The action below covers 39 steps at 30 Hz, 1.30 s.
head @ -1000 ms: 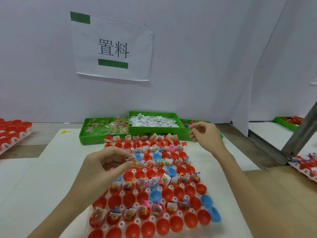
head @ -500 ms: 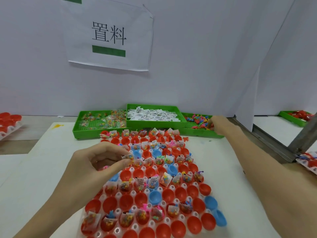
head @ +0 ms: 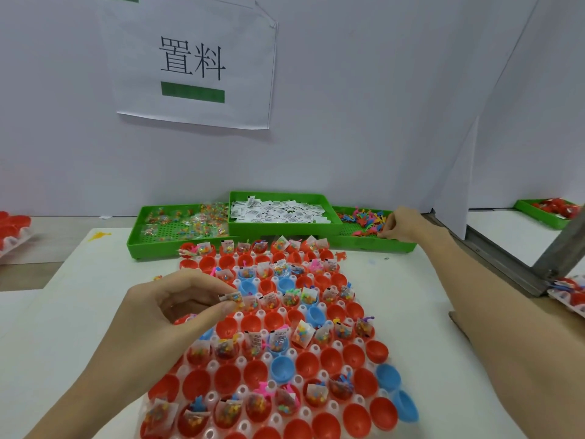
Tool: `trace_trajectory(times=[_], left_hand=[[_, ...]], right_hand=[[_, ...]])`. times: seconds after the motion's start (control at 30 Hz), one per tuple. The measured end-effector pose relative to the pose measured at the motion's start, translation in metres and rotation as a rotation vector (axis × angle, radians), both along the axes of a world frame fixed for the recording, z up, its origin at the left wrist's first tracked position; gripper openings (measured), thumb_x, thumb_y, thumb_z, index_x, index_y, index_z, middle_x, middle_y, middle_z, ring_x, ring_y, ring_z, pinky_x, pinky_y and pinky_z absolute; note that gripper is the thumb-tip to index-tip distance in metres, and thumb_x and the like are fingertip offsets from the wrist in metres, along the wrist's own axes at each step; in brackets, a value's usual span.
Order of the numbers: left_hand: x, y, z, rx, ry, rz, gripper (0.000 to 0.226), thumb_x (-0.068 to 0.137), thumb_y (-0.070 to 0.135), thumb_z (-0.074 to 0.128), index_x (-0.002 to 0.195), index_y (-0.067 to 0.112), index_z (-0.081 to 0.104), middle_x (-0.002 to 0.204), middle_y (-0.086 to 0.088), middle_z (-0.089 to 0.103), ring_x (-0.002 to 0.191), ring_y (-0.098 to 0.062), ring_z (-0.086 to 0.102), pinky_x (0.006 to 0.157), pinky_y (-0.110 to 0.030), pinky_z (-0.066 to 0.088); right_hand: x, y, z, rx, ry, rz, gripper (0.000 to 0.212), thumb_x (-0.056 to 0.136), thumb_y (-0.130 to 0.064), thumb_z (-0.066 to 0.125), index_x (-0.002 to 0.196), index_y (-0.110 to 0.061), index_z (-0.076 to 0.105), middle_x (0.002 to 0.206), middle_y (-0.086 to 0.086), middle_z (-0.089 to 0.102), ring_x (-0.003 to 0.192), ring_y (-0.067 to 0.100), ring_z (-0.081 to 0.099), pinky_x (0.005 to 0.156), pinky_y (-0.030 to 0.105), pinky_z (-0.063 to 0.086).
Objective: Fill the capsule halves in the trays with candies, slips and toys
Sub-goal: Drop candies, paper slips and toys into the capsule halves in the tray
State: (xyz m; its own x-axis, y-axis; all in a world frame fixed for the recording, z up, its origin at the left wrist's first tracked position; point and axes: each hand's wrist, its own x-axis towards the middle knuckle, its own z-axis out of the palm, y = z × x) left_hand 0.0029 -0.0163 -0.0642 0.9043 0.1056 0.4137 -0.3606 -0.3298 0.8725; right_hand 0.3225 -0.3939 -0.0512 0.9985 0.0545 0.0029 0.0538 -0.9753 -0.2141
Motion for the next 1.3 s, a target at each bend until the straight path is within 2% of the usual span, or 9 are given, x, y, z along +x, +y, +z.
trace_trajectory(times=[0.13,0.2,0.27,0.43,0.53,0.63,0.83,1.0,1.3], left_hand=[[-0.001,0.001,0.000,0.007,0.005,-0.009,0.020,0.073,0.022,0.084,0.091,0.030,0.081,0.086,0.001,0.079,0.078,-0.015,0.076,0.072,-0.019,0.059],[-0.001,0.000,0.000,0.004,0.003,-0.010,0.019,0.073,0.023,0.084,0.091,0.030,0.080,0.086,0.001,0.079,0.079,-0.016,0.076,0.072,-0.019,0.059],[-0.001,0.000,0.000,0.005,0.007,-0.010,0.019,0.073,0.023,0.084,0.089,0.032,0.080,0.087,0.001,0.079,0.080,-0.015,0.076,0.073,-0.018,0.059],[-0.003,-0.002,0.001,0.007,0.008,-0.015,0.019,0.074,0.018,0.084,0.087,0.032,0.080,0.087,0.004,0.079,0.079,-0.012,0.076,0.073,-0.015,0.058],[-0.004,-0.004,0.002,0.008,-0.001,-0.026,0.018,0.074,0.017,0.084,0.087,0.030,0.081,0.087,0.004,0.079,0.081,-0.013,0.077,0.073,-0.015,0.058],[-0.005,-0.006,0.002,0.019,0.005,-0.041,0.021,0.076,0.014,0.085,0.087,0.031,0.081,0.087,0.004,0.079,0.081,-0.014,0.077,0.074,-0.017,0.059],[-0.011,-0.016,-0.001,-0.026,0.012,-0.095,0.022,0.075,0.027,0.087,0.096,0.032,0.081,0.088,0.000,0.079,0.083,-0.019,0.077,0.077,-0.025,0.062],[-0.019,-0.032,-0.002,-0.035,0.016,-0.158,0.025,0.075,0.035,0.086,0.098,0.028,0.079,0.089,-0.002,0.078,0.084,-0.022,0.077,0.079,-0.030,0.063],[-0.023,-0.043,-0.003,0.110,-0.078,-0.098,0.021,0.074,0.021,0.087,0.092,0.029,0.078,0.089,0.006,0.077,0.081,-0.016,0.077,0.071,-0.029,0.063]], right_hand=[[-0.003,0.006,-0.003,0.050,-0.035,0.006,0.010,0.088,-0.014,0.080,0.081,-0.008,0.076,0.080,0.003,0.069,0.078,0.019,0.063,0.071,0.027,0.047],[-0.005,0.007,-0.008,0.063,-0.075,0.001,0.014,0.091,-0.015,0.076,0.092,-0.001,0.078,0.087,0.010,0.070,0.078,0.020,0.059,0.073,0.030,0.045],[-0.010,0.009,-0.012,0.113,-0.152,-0.009,0.017,0.094,-0.015,0.073,0.094,0.001,0.079,0.090,0.014,0.073,0.076,0.019,0.059,0.073,0.030,0.043],[-0.032,0.020,-0.019,0.293,-0.408,-0.043,0.016,0.095,-0.013,0.069,0.102,-0.001,0.077,0.100,0.016,0.076,0.094,0.030,0.069,0.088,0.039,0.054],[-0.053,0.035,-0.017,0.517,-0.522,-0.036,0.013,0.094,-0.013,0.071,0.100,-0.004,0.078,0.093,0.012,0.077,0.083,0.021,0.070,0.083,0.031,0.054],[-0.088,0.057,-0.011,0.756,-0.464,0.067,0.010,0.094,-0.008,0.070,0.100,-0.004,0.078,0.083,0.008,0.076,0.069,0.013,0.070,0.074,0.023,0.058],[-0.207,0.101,0.002,1.005,-0.190,0.325,0.013,0.092,-0.010,0.072,0.101,-0.018,0.079,0.086,-0.001,0.079,0.081,0.016,0.076,0.080,0.027,0.062],[-0.287,0.126,0.001,1.031,-0.017,0.544,0.012,0.090,-0.014,0.077,0.098,-0.022,0.082,0.086,0.000,0.079,0.082,0.018,0.077,0.078,0.025,0.061],[-0.307,0.121,-0.004,0.962,0.005,0.572,0.014,0.091,-0.017,0.076,0.099,-0.028,0.081,0.092,-0.008,0.077,0.088,0.014,0.075,0.080,0.029,0.061]])
